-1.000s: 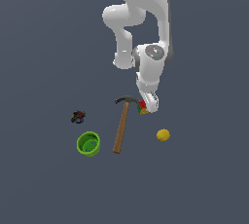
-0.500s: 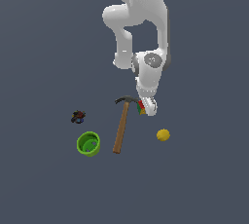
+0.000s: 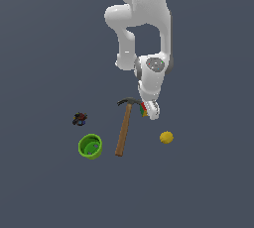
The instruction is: Pick up a designated object from a clutter of objects.
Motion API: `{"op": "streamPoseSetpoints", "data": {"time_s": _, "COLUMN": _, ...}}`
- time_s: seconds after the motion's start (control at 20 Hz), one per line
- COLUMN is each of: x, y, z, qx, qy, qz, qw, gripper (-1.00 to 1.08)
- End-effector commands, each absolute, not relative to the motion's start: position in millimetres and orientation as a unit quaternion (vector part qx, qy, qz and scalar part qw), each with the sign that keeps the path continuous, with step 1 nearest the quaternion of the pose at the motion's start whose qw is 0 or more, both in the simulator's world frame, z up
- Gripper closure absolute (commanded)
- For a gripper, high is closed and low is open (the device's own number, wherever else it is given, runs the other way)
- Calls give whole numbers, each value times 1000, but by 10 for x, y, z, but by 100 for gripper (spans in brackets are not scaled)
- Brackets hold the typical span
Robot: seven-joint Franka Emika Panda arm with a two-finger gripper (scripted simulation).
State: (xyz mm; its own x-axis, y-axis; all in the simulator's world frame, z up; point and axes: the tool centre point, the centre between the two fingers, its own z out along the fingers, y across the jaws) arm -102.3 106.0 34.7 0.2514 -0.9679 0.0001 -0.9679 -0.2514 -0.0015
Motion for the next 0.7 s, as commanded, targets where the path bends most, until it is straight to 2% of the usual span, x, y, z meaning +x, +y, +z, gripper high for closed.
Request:
{"op": "streamPoseSetpoints", "data": {"time_s": 0.0, "x": -1029, "y": 1059, "z": 338, "qx": -791, "qy": 612, "qz": 0, "qw": 0, "gripper": 108}}
{"op": "streamPoseSetpoints", "data": {"time_s": 0.65, "x": -1036, "y": 1062, "z": 443, "qx": -791, "qy": 612, "qz": -1, "qw": 1, "gripper": 108}}
